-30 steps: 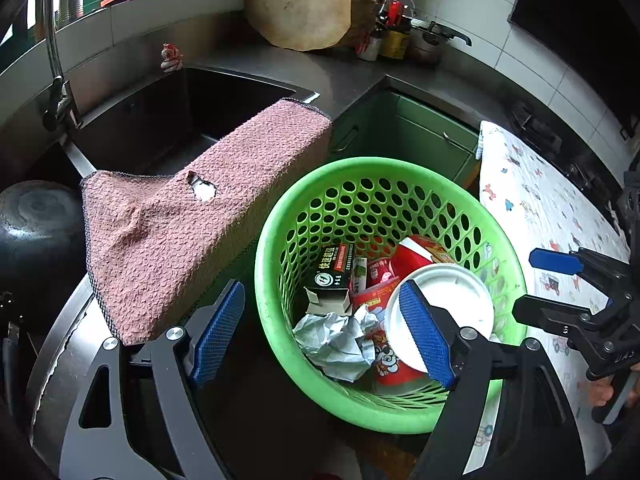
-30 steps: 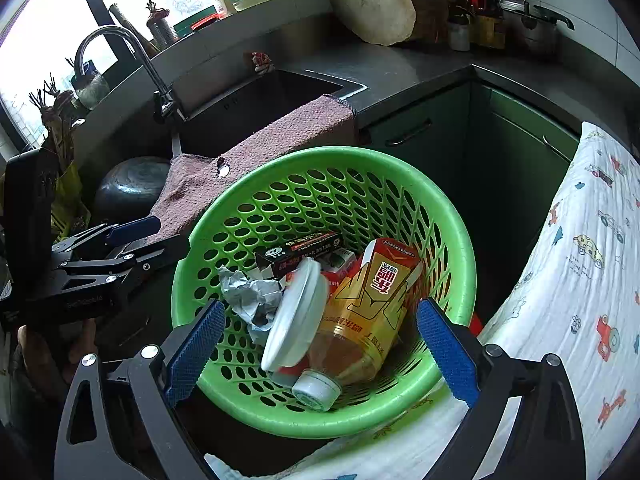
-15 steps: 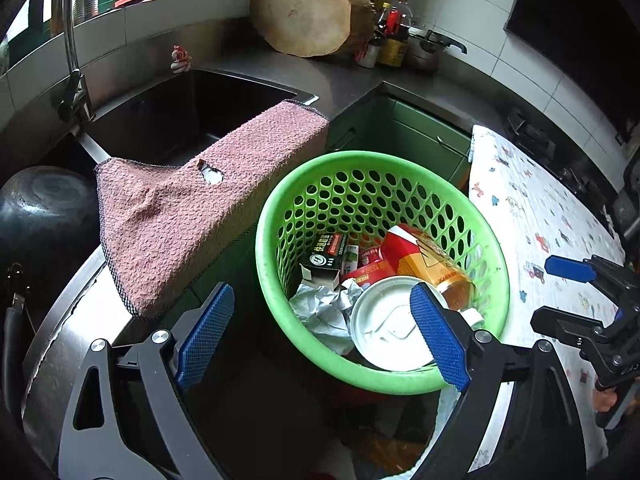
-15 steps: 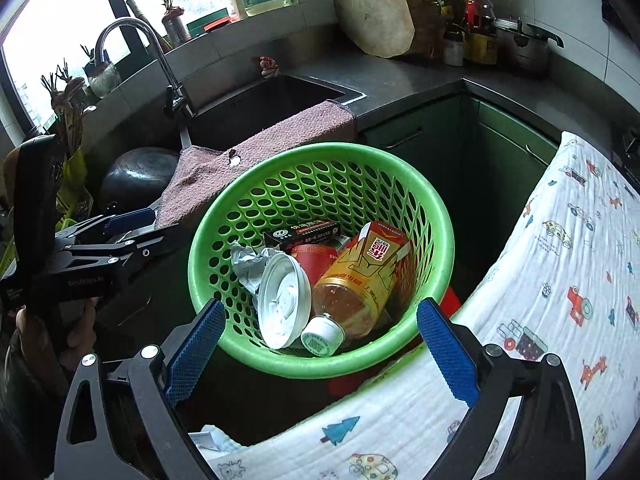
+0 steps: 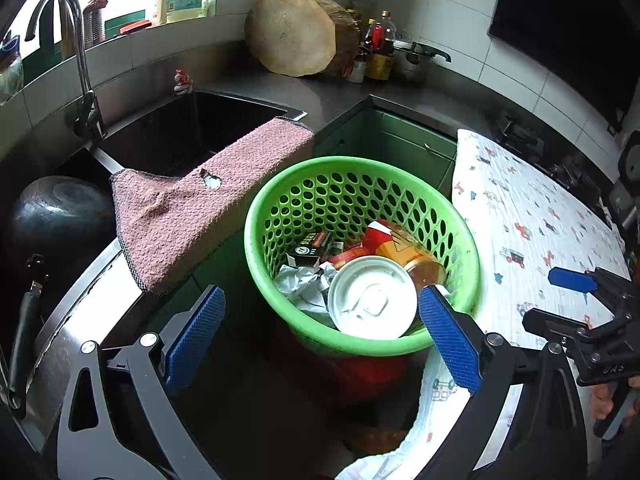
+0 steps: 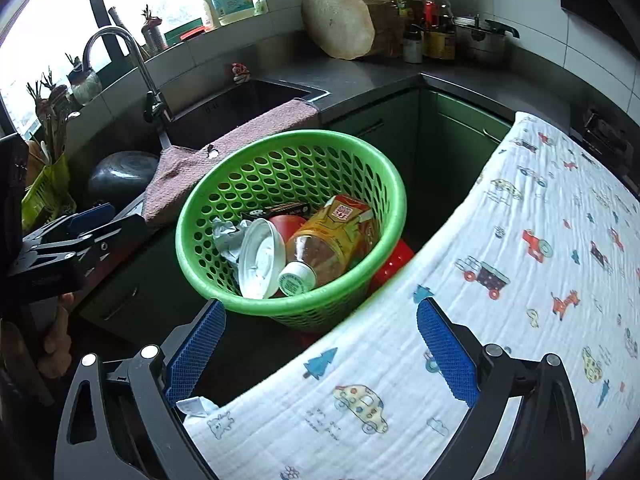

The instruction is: Collect trash

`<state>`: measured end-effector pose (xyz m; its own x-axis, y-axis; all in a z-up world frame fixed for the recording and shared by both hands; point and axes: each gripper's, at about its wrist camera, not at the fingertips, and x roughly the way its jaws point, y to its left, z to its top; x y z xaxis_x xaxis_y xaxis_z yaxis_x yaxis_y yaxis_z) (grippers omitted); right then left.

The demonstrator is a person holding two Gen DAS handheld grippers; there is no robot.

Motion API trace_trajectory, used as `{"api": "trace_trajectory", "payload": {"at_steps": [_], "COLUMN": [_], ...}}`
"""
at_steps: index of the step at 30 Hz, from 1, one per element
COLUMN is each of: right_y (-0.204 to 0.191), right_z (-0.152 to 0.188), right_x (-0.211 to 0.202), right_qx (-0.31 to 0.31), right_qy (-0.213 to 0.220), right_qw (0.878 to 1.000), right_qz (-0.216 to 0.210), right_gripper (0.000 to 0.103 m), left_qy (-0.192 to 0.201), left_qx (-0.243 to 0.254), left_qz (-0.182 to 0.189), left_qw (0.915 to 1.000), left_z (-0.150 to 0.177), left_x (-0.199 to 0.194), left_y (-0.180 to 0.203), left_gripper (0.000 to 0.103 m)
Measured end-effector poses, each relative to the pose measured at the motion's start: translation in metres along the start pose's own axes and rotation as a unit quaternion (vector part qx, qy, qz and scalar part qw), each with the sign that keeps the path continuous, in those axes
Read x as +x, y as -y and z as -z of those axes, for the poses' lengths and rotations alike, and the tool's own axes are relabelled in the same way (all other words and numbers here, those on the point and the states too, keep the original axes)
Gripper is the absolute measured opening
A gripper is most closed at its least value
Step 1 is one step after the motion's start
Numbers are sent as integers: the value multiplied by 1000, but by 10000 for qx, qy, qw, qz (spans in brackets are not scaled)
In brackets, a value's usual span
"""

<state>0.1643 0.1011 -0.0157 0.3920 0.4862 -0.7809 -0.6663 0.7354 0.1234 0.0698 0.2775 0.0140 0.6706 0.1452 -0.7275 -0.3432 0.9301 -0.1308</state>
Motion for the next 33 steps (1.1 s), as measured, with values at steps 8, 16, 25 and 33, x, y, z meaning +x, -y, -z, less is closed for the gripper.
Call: {"api": "trace_trajectory", "payload": {"at_steps": [8, 16, 25, 33], "right_y": [18, 34, 42, 47], "right_z": [36, 74, 115, 146], "right_x": [-28, -67, -107, -123], "right_qx": [296, 596, 775, 1041], "right_qy": [140, 364, 608, 713], "right_qw": [9991, 9961, 9907, 9875], "right_qz": [283, 545, 934, 948], "right_gripper": [93, 94, 94, 94], "left_qy": [49, 342, 505, 395], "left_qx": [235, 608, 741, 853], "left_qz": [-68, -145, -19, 100], "left_qw": [9997, 9975, 9960, 9955], "left_z": [22, 43, 67, 92], "left_x": [-13, -33, -54, -58], "left_y": [34, 73, 106, 124], "left_gripper": [96, 96, 97, 97]}}
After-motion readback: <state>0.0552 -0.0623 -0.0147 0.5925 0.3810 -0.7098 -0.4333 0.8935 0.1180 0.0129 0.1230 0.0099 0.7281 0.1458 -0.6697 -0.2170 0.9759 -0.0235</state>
